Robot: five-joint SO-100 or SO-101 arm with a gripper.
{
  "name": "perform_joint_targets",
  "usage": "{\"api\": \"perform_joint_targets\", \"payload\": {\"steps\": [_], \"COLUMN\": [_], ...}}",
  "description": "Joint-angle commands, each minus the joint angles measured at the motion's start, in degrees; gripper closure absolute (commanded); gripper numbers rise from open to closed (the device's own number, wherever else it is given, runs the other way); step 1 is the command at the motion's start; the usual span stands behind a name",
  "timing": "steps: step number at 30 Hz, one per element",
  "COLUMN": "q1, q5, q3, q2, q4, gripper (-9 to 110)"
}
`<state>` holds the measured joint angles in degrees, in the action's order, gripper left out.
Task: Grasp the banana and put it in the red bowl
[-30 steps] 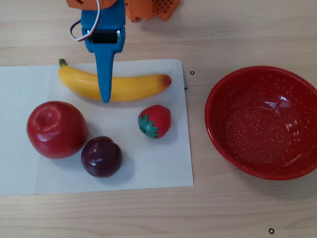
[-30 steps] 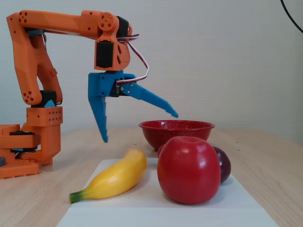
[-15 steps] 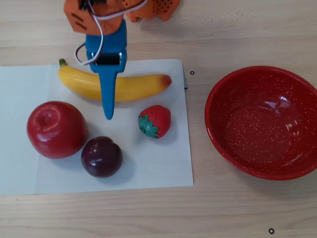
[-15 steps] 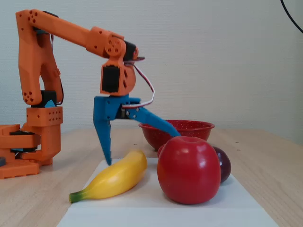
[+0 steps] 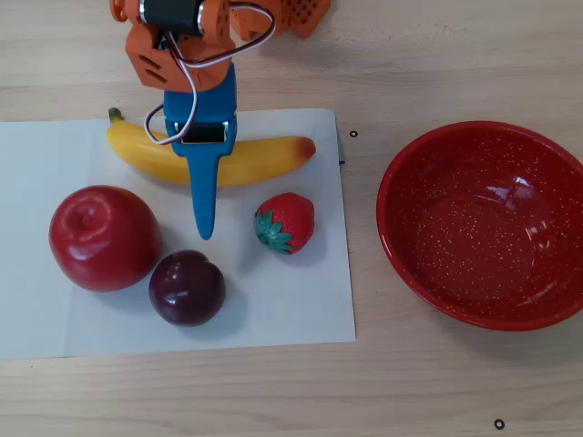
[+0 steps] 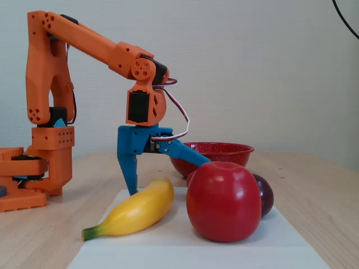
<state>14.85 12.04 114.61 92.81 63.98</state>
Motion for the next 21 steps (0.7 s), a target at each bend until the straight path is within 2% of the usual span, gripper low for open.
{"api": "perform_joint_targets", "payload": {"steps": [1,4,10,15,21], "q1": [-1.3,-1.4,-1.2,-0.9,-0.4], "q5": [-0.1,-0.2,-0.2,-0.1,0.4], "q3": [-1.0,-0.3,1.0,1.8,2.5], "q2": [0.9,0.8,1.0,1.8,3.4], "q4": [-0.7,-1.2,-1.9,-2.1,-1.9], "gripper": [31,32,43,56,78]}}
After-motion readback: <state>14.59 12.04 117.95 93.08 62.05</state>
